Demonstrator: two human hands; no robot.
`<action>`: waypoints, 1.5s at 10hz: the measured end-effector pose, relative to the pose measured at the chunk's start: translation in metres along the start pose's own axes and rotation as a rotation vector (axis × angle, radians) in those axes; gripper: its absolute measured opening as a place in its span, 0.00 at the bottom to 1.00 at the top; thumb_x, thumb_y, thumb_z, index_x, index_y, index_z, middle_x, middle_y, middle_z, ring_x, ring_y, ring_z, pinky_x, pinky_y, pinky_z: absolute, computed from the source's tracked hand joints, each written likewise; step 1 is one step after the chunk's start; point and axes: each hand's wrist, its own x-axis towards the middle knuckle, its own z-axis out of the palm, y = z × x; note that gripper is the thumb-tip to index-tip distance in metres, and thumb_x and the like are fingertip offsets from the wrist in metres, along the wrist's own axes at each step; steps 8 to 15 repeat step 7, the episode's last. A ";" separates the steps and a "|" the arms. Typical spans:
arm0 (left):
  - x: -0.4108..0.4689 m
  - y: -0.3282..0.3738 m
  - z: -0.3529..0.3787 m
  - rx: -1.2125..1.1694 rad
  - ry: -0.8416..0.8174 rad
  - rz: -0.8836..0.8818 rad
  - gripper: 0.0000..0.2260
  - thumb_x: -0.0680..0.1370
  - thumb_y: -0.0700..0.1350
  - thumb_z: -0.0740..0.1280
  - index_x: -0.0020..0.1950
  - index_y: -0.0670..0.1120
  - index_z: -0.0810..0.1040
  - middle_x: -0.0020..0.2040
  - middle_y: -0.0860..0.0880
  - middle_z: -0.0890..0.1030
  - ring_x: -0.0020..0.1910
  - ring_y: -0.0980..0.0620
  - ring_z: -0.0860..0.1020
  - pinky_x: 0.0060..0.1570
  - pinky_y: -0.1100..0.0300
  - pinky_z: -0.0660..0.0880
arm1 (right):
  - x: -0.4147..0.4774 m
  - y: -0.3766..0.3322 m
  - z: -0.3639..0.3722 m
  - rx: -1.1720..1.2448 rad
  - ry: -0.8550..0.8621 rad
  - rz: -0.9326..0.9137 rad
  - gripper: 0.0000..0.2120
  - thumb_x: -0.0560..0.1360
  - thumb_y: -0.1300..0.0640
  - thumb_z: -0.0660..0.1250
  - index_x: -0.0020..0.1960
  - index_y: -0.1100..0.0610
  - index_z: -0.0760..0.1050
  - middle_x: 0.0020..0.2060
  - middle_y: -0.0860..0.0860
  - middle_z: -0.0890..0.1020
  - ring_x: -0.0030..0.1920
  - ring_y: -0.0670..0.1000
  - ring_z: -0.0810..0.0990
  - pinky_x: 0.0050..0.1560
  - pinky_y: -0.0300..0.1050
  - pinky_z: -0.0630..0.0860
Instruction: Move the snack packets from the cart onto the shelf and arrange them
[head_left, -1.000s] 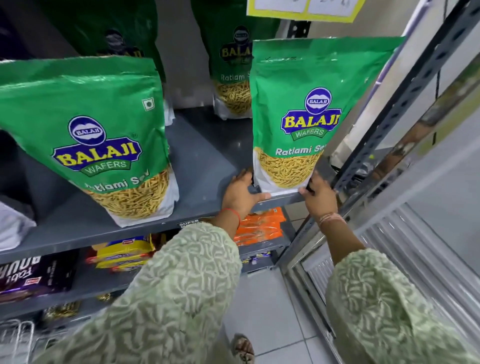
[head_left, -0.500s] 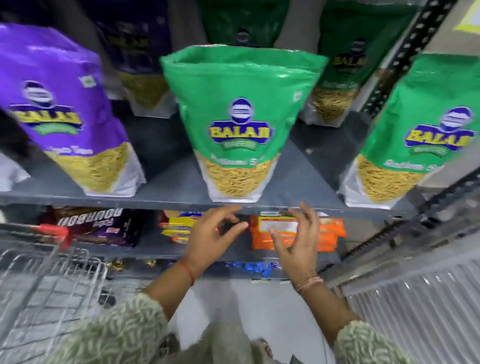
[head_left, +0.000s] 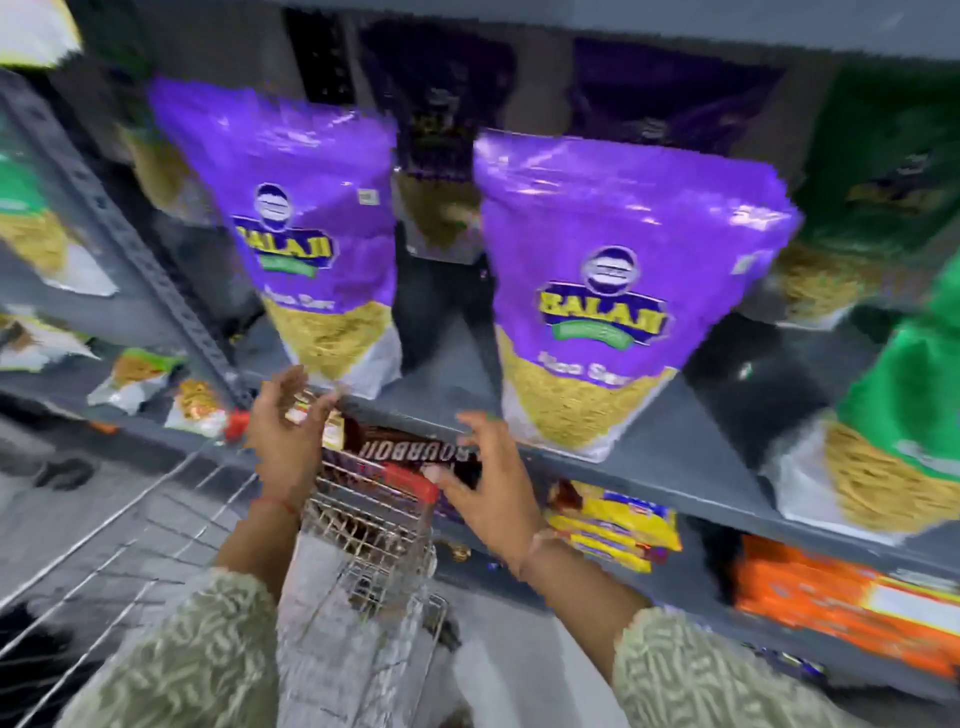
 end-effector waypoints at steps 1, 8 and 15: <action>0.054 -0.024 -0.014 0.092 -0.064 -0.066 0.38 0.62 0.42 0.77 0.68 0.42 0.65 0.66 0.39 0.72 0.65 0.45 0.72 0.68 0.45 0.67 | 0.063 -0.006 0.031 -0.024 -0.019 0.078 0.37 0.63 0.55 0.75 0.67 0.61 0.61 0.64 0.59 0.69 0.64 0.56 0.70 0.68 0.47 0.65; 0.040 -0.018 -0.017 0.313 -0.146 0.026 0.34 0.71 0.55 0.67 0.73 0.49 0.57 0.75 0.40 0.60 0.75 0.44 0.56 0.73 0.46 0.58 | 0.086 -0.012 0.049 -0.307 0.005 0.110 0.37 0.70 0.46 0.67 0.71 0.58 0.54 0.72 0.58 0.64 0.72 0.57 0.62 0.72 0.51 0.58; 0.040 -0.018 -0.017 0.313 -0.146 0.026 0.34 0.71 0.55 0.67 0.73 0.49 0.57 0.75 0.40 0.60 0.75 0.44 0.56 0.73 0.46 0.58 | 0.086 -0.012 0.049 -0.307 0.005 0.110 0.37 0.70 0.46 0.67 0.71 0.58 0.54 0.72 0.58 0.64 0.72 0.57 0.62 0.72 0.51 0.58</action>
